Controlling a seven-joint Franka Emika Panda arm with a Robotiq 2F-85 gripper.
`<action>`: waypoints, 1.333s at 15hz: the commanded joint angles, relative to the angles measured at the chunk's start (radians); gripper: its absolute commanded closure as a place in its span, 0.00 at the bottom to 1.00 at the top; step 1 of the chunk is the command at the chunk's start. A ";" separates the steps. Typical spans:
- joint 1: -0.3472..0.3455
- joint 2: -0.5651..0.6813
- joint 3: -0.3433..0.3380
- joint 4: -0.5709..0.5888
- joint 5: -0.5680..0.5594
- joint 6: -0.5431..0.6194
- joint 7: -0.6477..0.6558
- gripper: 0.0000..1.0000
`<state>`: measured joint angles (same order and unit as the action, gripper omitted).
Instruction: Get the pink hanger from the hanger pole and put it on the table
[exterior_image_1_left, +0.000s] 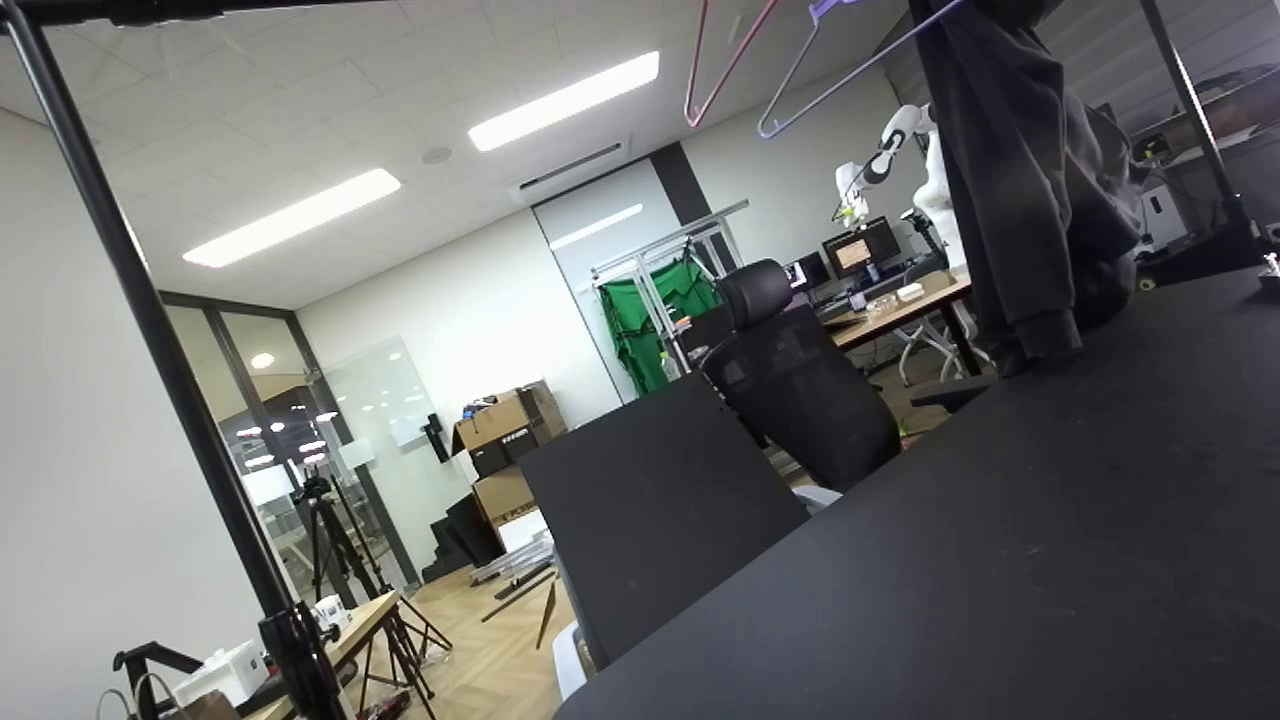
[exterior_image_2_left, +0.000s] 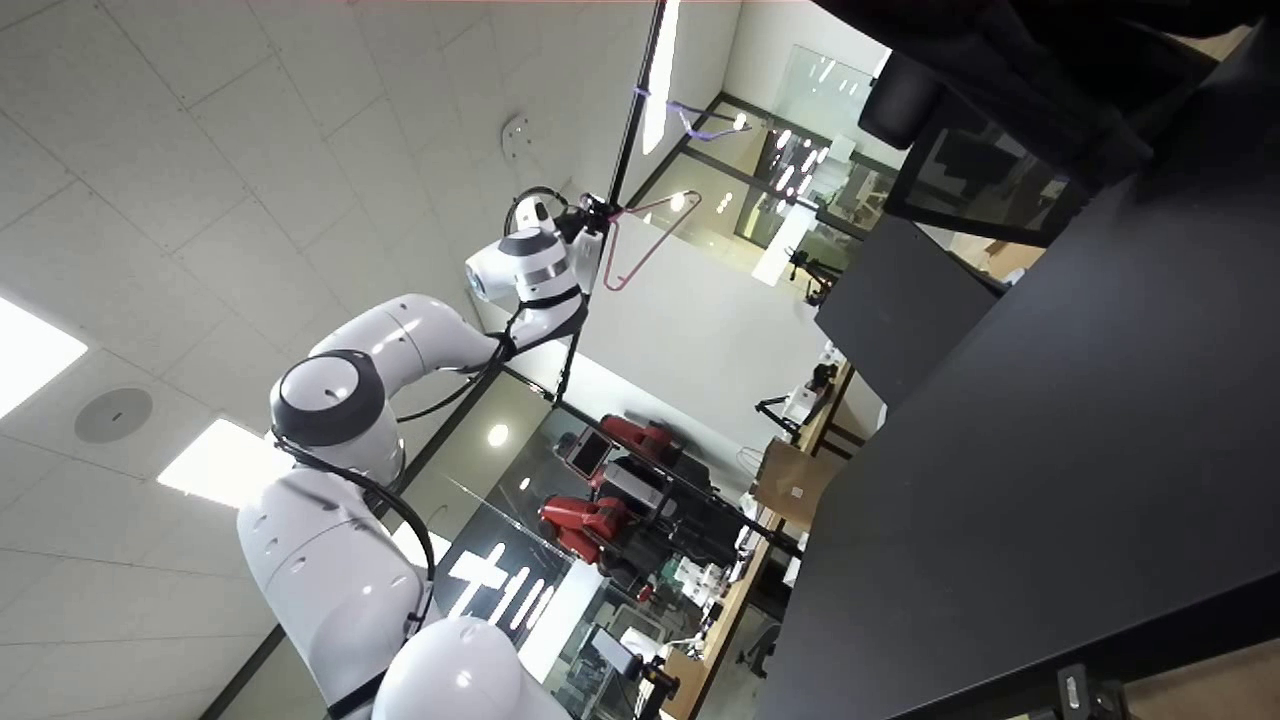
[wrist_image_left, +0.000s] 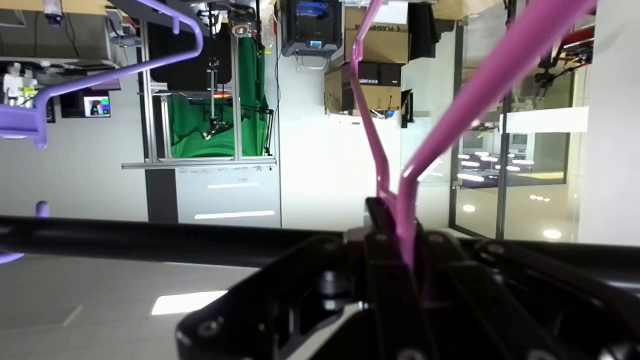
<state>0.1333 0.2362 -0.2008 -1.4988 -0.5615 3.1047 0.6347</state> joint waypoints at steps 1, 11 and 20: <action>-0.013 -0.140 0.029 -0.151 0.030 0.004 -0.014 0.98; -0.017 -0.269 0.009 -0.397 0.098 -0.049 -0.036 0.98; -0.032 -0.056 -0.019 -0.421 0.060 -0.071 -0.022 0.98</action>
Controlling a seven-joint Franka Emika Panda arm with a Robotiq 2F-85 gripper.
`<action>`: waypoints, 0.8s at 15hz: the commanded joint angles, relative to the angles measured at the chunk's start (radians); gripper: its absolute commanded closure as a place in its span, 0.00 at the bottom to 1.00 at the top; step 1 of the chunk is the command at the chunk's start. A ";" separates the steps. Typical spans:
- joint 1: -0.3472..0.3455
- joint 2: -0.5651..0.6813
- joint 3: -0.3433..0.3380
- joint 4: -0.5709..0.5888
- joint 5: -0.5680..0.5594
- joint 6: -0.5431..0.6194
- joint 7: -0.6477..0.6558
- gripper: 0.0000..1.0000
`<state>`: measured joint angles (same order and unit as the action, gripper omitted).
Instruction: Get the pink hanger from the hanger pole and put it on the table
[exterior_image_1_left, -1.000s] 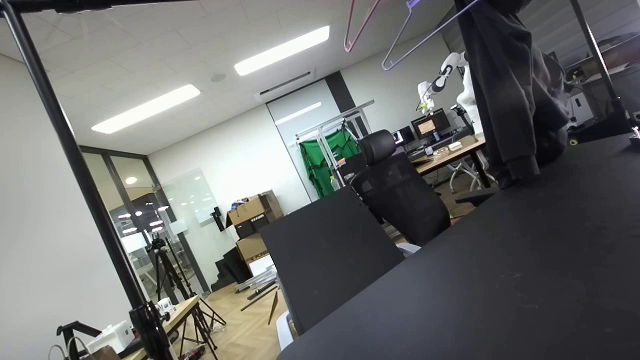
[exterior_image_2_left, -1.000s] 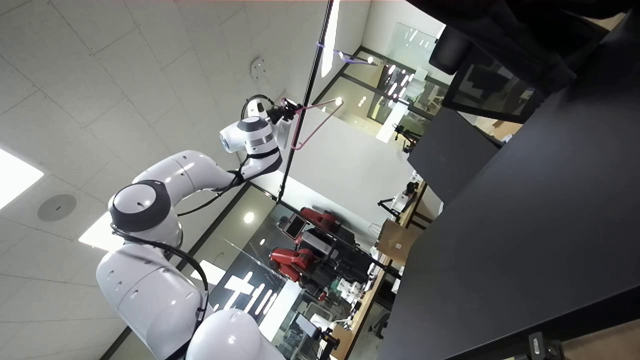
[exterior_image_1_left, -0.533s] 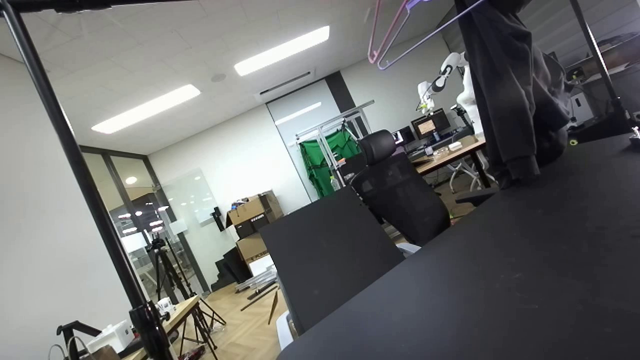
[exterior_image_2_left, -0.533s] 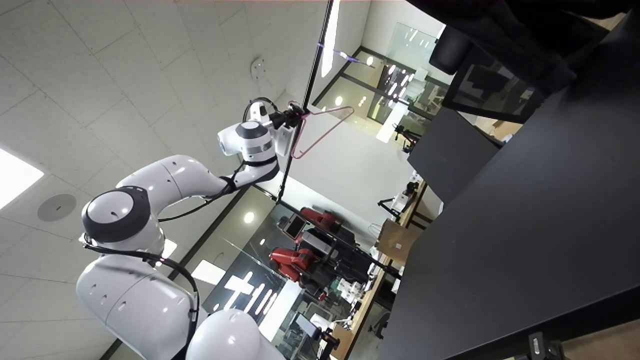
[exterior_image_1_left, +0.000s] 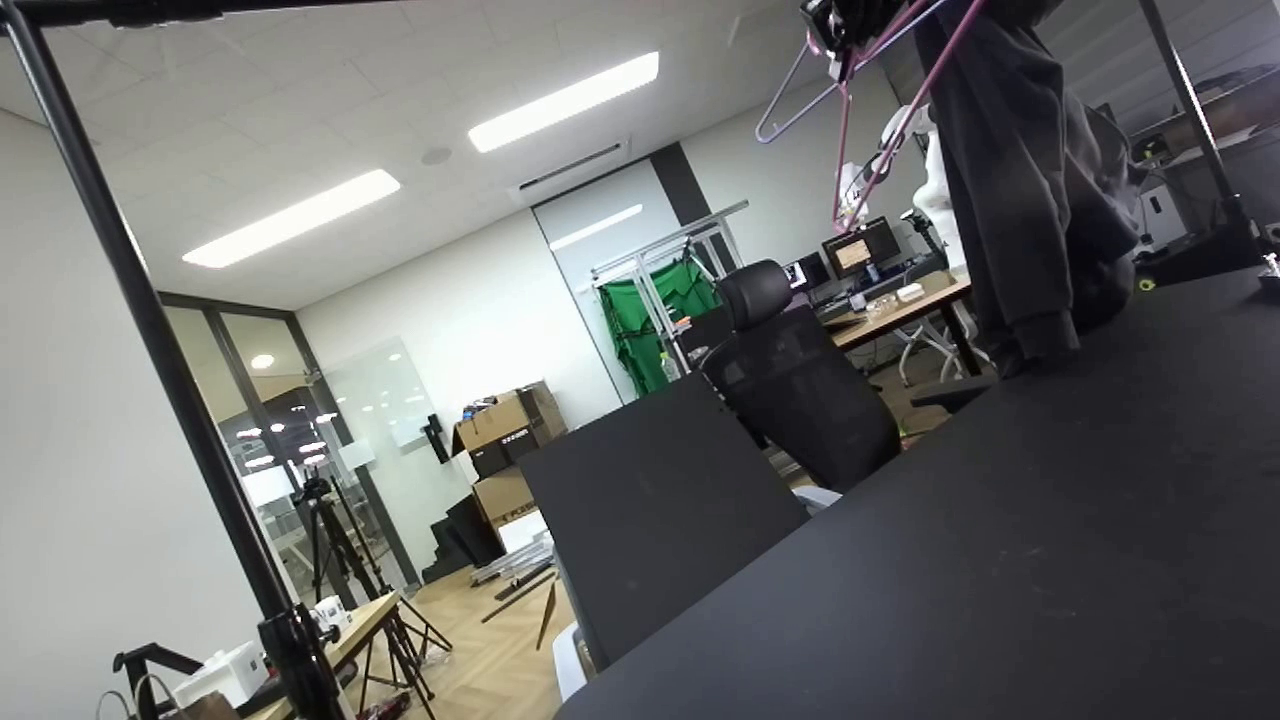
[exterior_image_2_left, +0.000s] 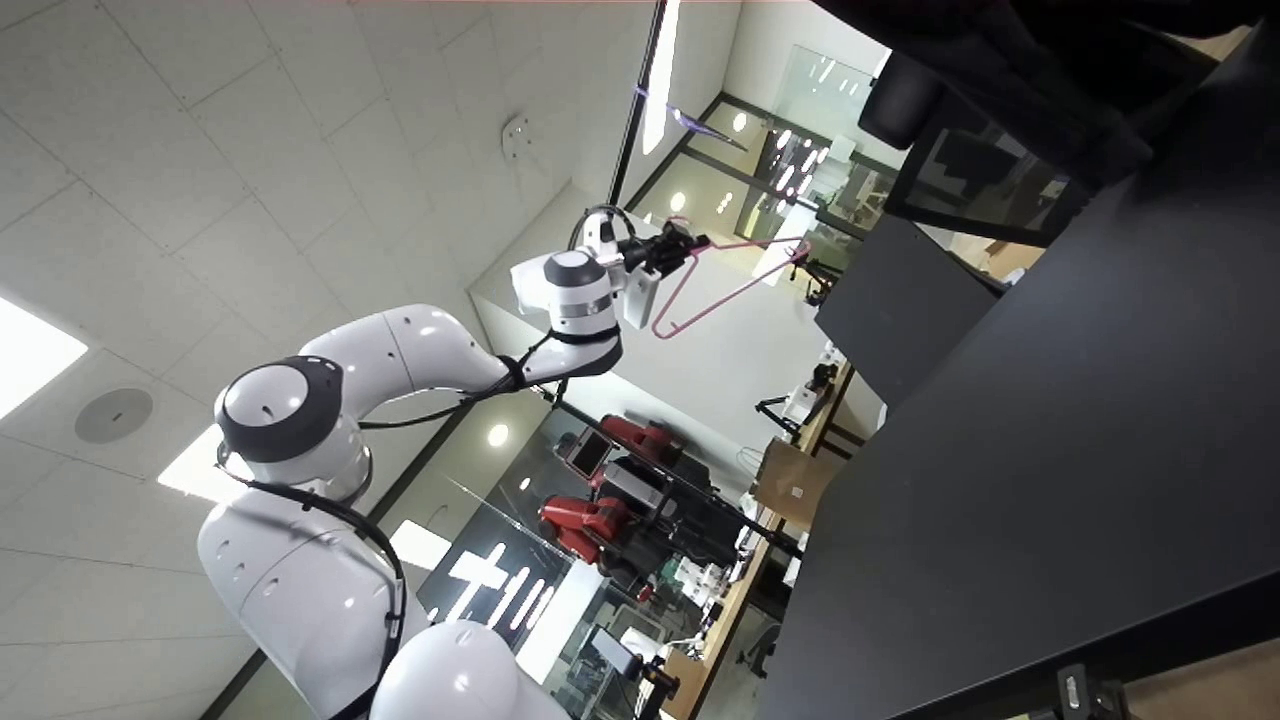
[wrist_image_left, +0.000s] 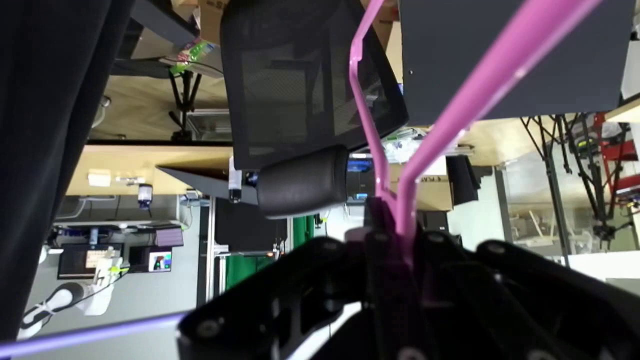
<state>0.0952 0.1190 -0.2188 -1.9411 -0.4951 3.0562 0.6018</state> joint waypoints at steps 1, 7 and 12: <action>0.003 0.078 0.016 0.015 0.027 -0.042 -0.007 0.98; 0.004 0.092 0.014 0.003 0.023 -0.015 -0.003 0.94; 0.003 0.088 0.014 0.004 0.023 -0.019 -0.004 0.98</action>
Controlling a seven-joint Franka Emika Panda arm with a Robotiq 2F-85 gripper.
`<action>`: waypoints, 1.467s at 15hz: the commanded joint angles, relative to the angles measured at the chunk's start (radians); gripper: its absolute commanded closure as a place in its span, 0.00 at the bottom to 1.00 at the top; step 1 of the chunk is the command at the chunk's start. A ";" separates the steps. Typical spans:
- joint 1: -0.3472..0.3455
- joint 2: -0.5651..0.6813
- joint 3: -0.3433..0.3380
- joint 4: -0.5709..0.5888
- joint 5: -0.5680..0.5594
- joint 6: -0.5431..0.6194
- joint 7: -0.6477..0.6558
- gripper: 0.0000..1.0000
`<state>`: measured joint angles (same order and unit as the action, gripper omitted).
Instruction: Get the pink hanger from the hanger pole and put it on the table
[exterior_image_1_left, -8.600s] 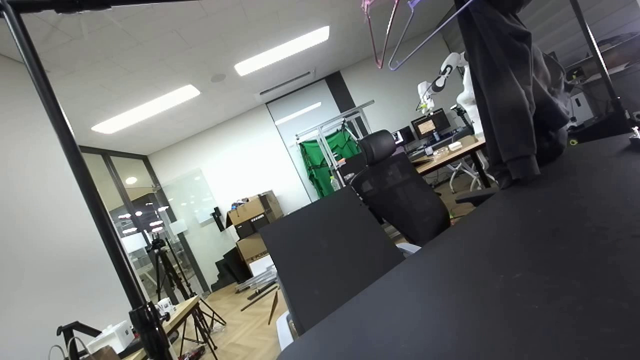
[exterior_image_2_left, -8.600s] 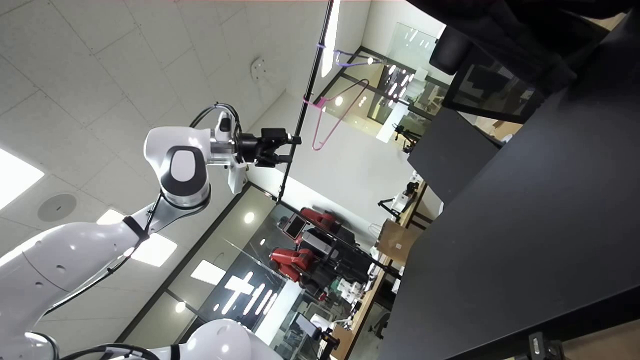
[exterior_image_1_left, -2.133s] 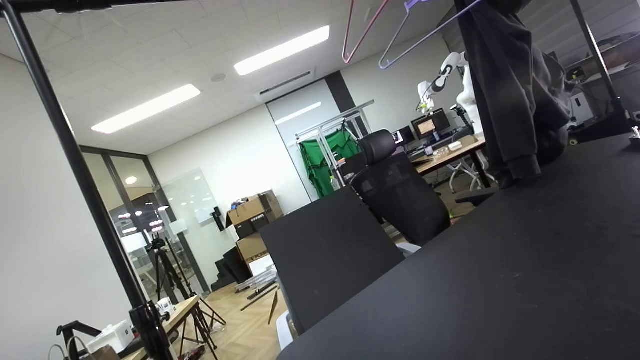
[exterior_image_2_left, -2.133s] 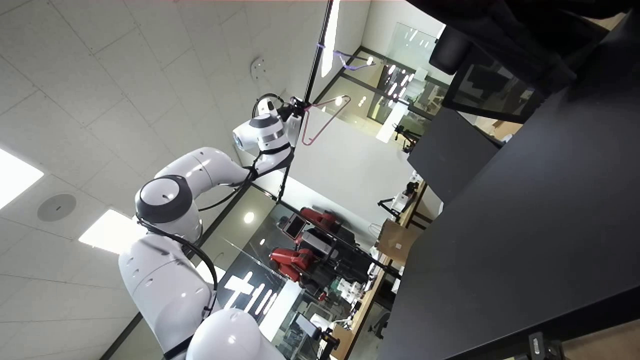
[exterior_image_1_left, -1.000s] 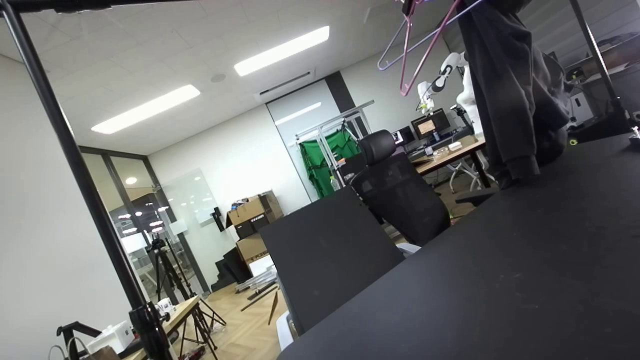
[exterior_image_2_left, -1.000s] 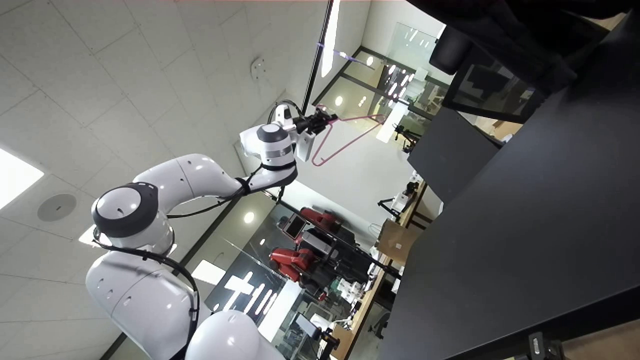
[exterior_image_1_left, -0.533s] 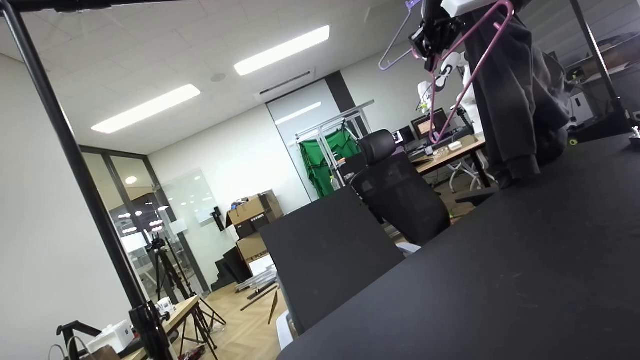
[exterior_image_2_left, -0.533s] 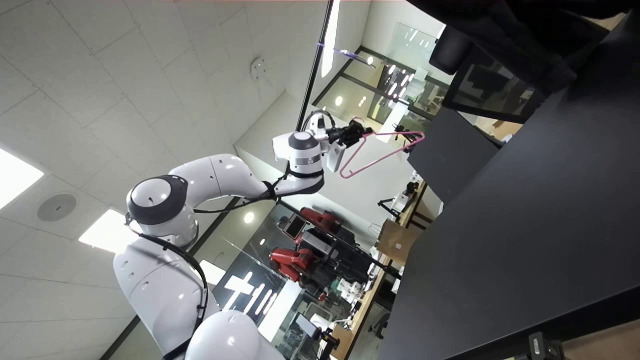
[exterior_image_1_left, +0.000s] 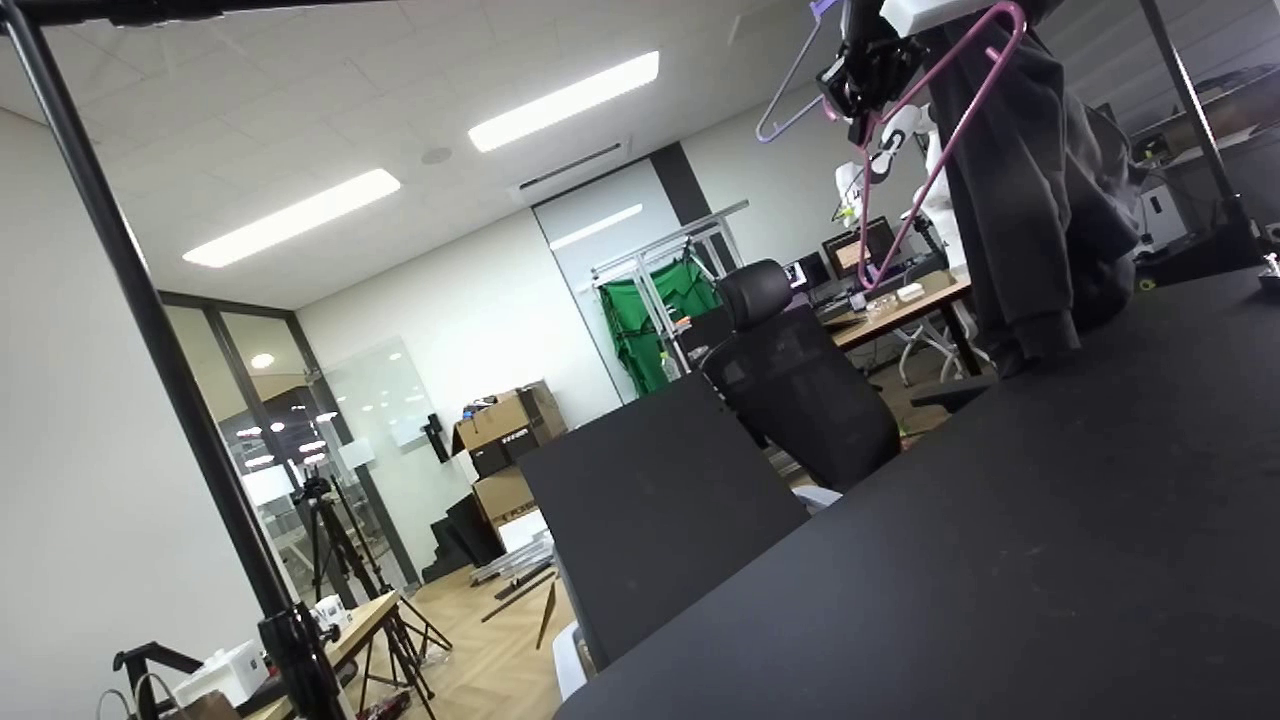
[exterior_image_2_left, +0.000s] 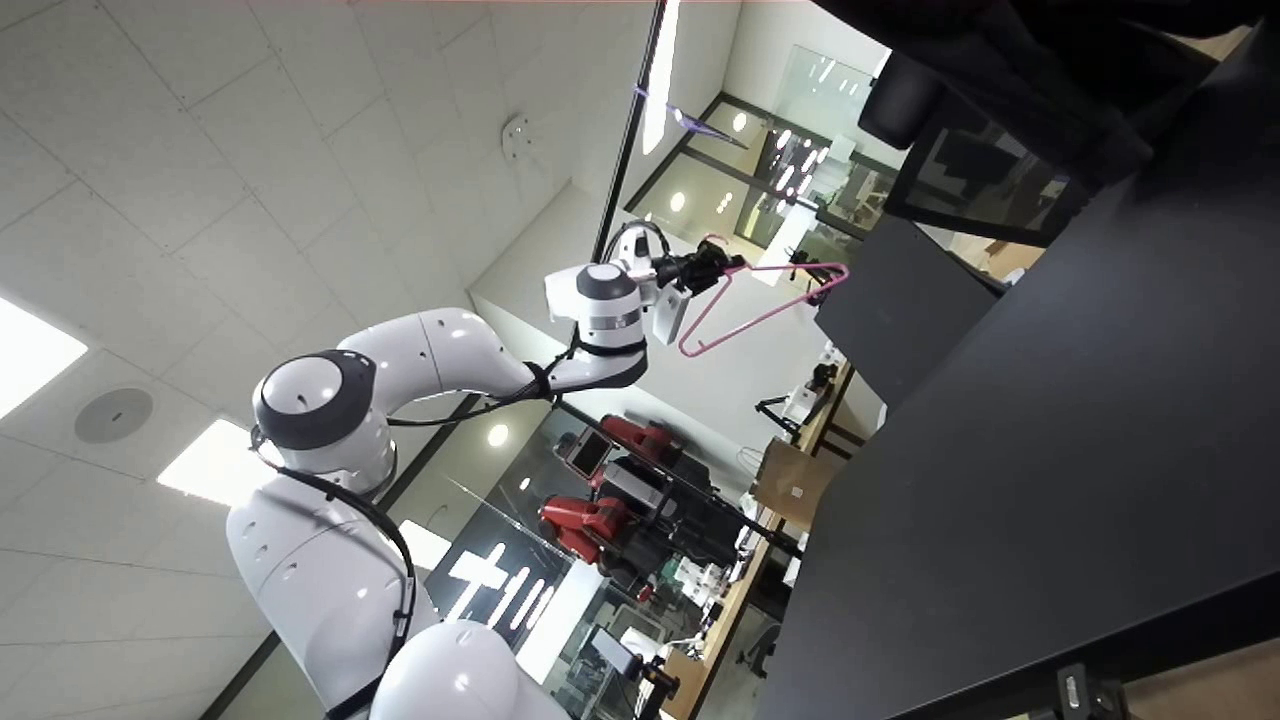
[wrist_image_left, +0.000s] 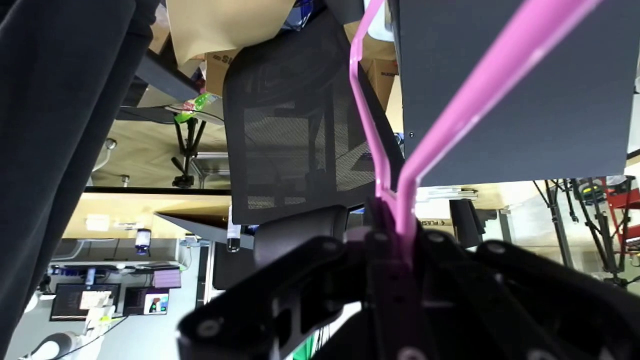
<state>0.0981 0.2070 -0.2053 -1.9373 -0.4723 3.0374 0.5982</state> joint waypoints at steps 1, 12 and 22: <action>0.038 0.032 -0.067 0.029 -0.096 0.024 0.068 0.98; 0.544 0.532 -0.775 0.223 -0.355 0.366 0.478 0.98; 0.553 0.554 -0.748 0.186 -0.312 0.333 0.431 0.94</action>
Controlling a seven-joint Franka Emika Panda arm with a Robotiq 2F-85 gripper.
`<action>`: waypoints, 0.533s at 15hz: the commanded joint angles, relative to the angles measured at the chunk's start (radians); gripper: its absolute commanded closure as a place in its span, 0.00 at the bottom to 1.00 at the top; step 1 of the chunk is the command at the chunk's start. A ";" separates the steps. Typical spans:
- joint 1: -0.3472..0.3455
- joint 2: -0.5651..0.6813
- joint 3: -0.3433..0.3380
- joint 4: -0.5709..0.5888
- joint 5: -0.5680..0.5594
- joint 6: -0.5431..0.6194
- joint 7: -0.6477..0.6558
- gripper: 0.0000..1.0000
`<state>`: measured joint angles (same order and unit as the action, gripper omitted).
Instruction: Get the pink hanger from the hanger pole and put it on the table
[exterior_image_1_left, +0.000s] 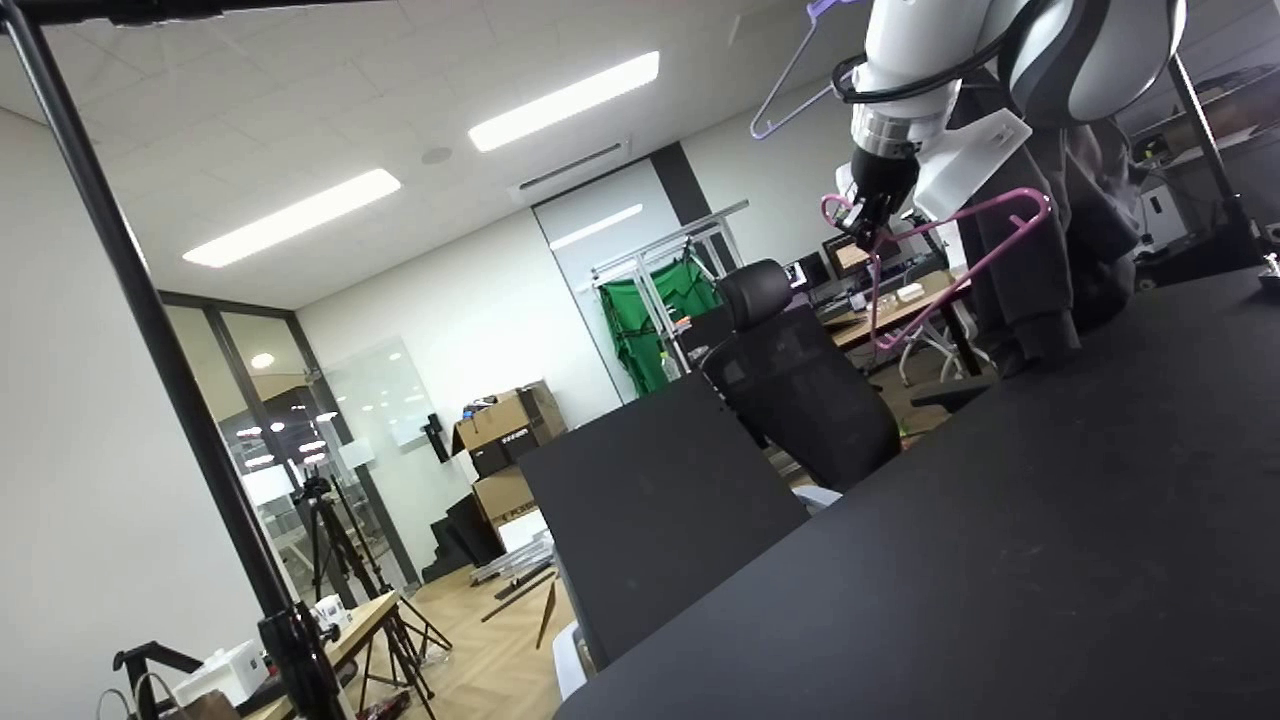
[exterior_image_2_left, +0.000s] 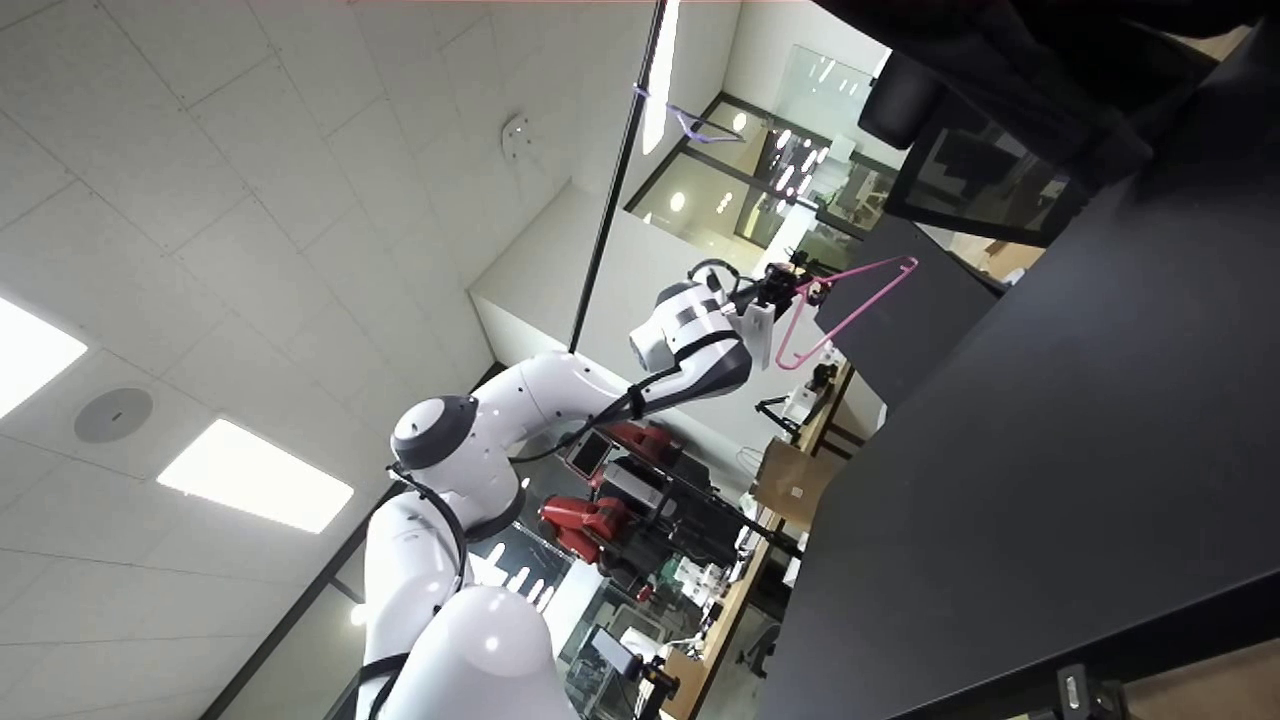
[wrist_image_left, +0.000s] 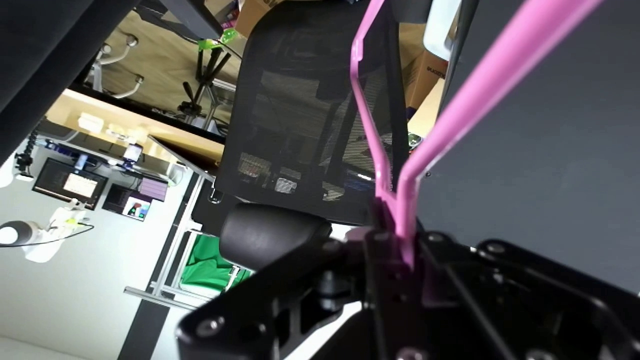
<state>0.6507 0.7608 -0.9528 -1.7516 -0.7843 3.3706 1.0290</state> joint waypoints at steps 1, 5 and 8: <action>0.000 0.000 0.000 0.000 0.000 0.000 0.000 0.94; 0.107 0.162 -0.155 0.013 0.129 0.059 0.059 0.98; 0.209 0.361 -0.283 -0.014 0.355 0.130 0.076 0.98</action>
<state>0.7603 0.9252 -1.0995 -1.7565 -0.5895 3.4319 1.0332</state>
